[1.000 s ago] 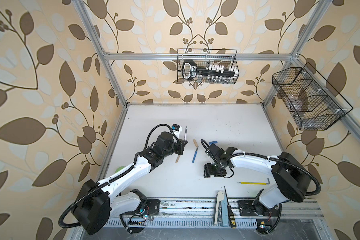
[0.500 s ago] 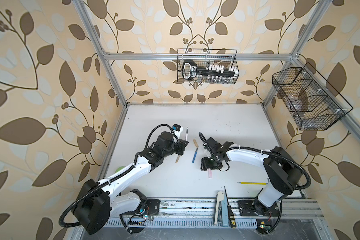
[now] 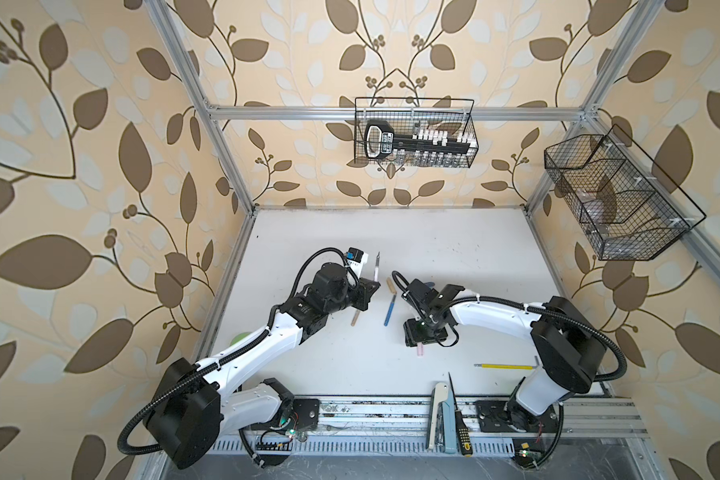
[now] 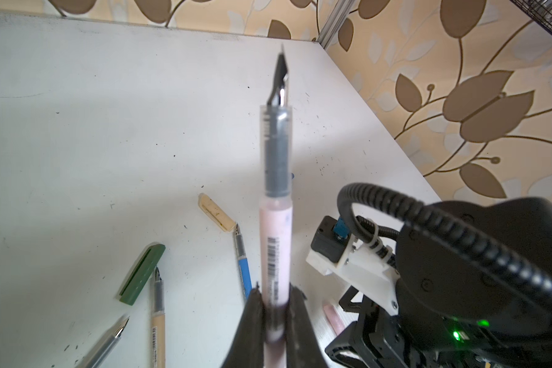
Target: Insert the pens into the pen caps
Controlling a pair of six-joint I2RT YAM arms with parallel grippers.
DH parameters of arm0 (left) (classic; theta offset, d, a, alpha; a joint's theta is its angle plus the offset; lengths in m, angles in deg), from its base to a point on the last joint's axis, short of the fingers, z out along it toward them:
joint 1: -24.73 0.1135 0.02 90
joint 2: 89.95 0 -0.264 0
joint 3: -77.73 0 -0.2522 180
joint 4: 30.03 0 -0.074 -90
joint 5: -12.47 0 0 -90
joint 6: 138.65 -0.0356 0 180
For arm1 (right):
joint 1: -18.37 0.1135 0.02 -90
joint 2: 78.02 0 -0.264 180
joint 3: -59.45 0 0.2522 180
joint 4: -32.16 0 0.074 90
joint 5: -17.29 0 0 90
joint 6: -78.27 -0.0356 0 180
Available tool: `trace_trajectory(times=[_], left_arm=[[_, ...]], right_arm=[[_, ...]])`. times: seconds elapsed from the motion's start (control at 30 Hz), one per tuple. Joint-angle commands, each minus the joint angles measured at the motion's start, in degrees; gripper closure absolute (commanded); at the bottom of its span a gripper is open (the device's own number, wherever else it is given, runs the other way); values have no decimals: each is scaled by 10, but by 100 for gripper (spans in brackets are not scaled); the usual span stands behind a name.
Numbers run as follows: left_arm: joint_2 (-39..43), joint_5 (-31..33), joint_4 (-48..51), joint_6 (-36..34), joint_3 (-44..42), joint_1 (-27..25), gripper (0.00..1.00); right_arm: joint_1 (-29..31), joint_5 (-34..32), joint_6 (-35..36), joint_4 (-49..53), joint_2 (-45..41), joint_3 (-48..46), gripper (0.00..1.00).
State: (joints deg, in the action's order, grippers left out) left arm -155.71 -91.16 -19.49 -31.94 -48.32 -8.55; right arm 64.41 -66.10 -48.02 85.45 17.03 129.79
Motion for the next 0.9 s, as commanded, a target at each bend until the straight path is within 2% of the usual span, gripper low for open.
trace_trajectory(times=[0.0, 0.33, 0.7, 0.87], left_arm=[[6, -20, -30, 4, -4, 6, 100], [5, -30, -39, 6, -7, 7, 100], [-3, -38, -44, 3, -8, 7, 100], [-13, -44, -51, -1, -10, 6, 100]], right_arm=[[11, -14, -30, 9, 21, -4, 39], [20, -31, -47, 0, 46, -16, 52], [29, -59, -40, 12, 49, -28, 76], [11, -76, -28, -18, 26, -37, 84]])
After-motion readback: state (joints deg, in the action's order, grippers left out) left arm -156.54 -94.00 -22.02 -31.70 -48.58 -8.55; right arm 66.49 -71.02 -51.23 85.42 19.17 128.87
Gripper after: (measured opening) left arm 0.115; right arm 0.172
